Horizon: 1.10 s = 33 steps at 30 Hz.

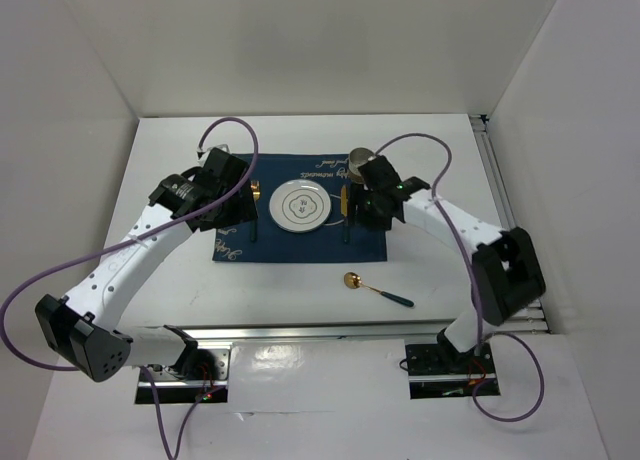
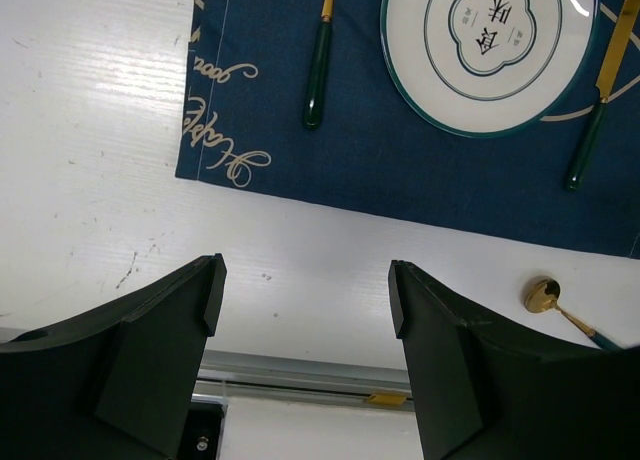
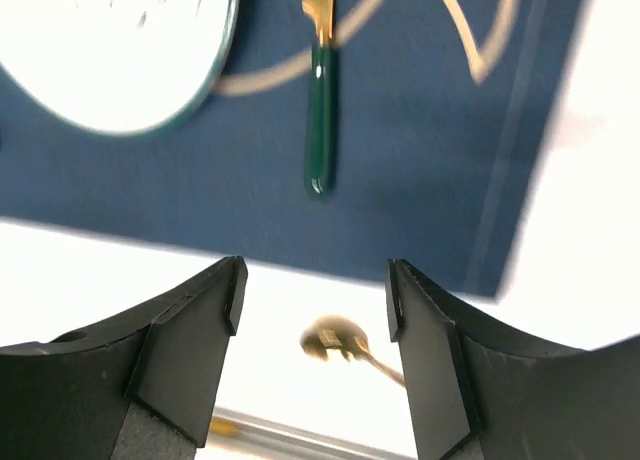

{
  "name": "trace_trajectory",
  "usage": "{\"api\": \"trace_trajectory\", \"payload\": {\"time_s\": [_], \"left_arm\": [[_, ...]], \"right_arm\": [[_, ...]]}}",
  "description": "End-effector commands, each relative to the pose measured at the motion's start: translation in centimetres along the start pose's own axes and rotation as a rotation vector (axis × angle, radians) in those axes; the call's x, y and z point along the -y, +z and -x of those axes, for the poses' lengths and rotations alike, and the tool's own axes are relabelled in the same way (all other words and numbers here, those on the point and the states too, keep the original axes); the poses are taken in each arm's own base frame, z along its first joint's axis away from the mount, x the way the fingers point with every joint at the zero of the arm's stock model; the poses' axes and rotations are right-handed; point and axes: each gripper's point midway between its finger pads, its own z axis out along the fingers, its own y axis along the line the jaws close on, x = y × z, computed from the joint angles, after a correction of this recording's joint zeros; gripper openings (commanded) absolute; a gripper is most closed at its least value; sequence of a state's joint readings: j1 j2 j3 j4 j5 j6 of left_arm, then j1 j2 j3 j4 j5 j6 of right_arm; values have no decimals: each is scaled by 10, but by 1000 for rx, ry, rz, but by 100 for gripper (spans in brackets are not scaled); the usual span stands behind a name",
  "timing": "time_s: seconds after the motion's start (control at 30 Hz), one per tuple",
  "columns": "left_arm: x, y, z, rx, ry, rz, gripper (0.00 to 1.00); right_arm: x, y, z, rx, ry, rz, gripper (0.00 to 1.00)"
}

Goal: Set the dinner table for one person

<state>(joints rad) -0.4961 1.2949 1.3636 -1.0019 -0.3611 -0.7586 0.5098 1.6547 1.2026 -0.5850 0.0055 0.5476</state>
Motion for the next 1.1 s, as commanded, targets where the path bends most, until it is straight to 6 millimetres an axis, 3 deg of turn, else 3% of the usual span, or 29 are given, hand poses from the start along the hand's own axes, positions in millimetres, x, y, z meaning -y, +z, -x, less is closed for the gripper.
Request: {"api": "trace_trajectory", "payload": {"time_s": [0.0, 0.03, 0.1, 0.13, 0.23, 0.33, 0.4, 0.6, 0.77, 1.0, 1.03, 1.07], "left_arm": [[7, -4, 5, 19, 9, -35, 84], [9, -4, 8, 28, 5, -42, 84], [9, -1, 7, 20, 8, -36, 84], [9, 0, 7, 20, 8, -35, 84], [8, -1, 5, 13, 11, -30, 84], [8, -1, 5, 13, 11, -30, 84], [9, -1, 4, 8, 11, -37, 84], [7, -4, 3, 7, 12, -36, 84], [5, -4, 4, 12, 12, -29, 84], [5, -6, 5, 13, 11, -30, 84], [5, -6, 5, 13, 11, -30, 84], [5, -6, 5, 13, 11, -30, 84]], "right_arm": [[18, -32, -33, -29, -125, -13, 70], [26, -30, -56, -74, -139, -18, 71], [28, -39, -73, -94, -159, 11, 72], [30, -38, -94, -144, -174, 28, 69], [25, -36, -113, -164, -164, 62, 50], [19, -27, -116, -159, -143, 81, 34], [19, -15, -117, -169, -143, 74, 17], [7, 11, -127, -225, -158, 36, 9], [-32, 24, -151, -266, -158, 52, 5], [-91, 41, -156, -263, -207, 90, 5], [-108, 40, -148, -243, -213, 118, 5], [-110, 46, -150, -260, -223, 113, 5]]}}
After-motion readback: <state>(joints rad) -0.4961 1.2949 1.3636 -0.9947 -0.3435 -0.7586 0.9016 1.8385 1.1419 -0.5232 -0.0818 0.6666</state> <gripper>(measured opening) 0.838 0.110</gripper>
